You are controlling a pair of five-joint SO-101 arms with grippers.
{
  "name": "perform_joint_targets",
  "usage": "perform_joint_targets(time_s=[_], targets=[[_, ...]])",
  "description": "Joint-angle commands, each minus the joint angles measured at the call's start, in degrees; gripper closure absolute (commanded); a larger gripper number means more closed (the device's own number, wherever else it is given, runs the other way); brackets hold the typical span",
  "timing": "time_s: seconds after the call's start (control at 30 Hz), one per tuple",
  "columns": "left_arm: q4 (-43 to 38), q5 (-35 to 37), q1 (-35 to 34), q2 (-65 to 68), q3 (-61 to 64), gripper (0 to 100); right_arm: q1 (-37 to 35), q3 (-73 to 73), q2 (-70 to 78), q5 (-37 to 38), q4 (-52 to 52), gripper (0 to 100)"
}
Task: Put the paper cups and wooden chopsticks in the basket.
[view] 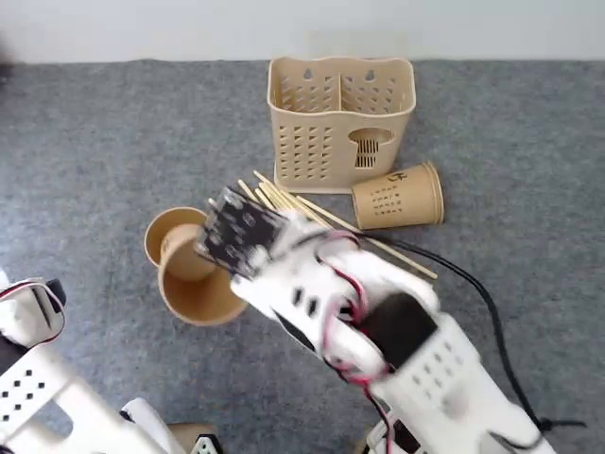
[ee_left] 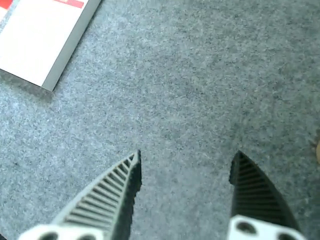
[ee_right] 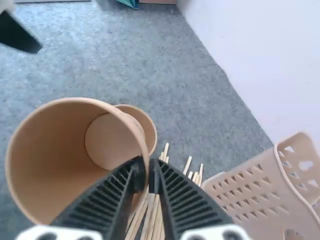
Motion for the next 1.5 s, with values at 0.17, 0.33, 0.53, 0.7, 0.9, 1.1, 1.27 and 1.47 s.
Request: perform_joint_targets(time_s=[0.17,0.33,0.53,0.7,0.9,1.1,1.27,1.47], targets=[[-1.3,-0.1,-0.3,-0.7,0.4,72,3.0,-15.6,16.6,0.4,-2.7,99.0],[-1.3,-0.1,-0.3,-0.7,2.6,72,3.8,-21.2,25.1,0.3,-2.7,99.0],[-1.3,-0.1,-0.2,-0.7,4.0,72,4.3,-26.0,32.3,0.3,-2.7,99.0],[-1.3,0.0,-0.2,-0.7,4.1,72,4.3,-26.6,37.6,0.3,-2.7,99.0],[-1.3,0.0,-0.3,-0.7,4.1,72,4.2,-28.6,38.9,0.3,0.8,99.0],[-1.3,0.0,-0.4,-0.7,4.1,72,4.4,-38.8,39.6,0.3,11.9,99.0],[-1.1,0.0,-0.1,-0.7,4.1,72,4.6,-45.5,43.4,0.4,16.2,99.0],[-1.1,0.0,-0.1,-0.7,4.1,72,4.5,-50.9,52.7,0.4,16.6,98.6]])
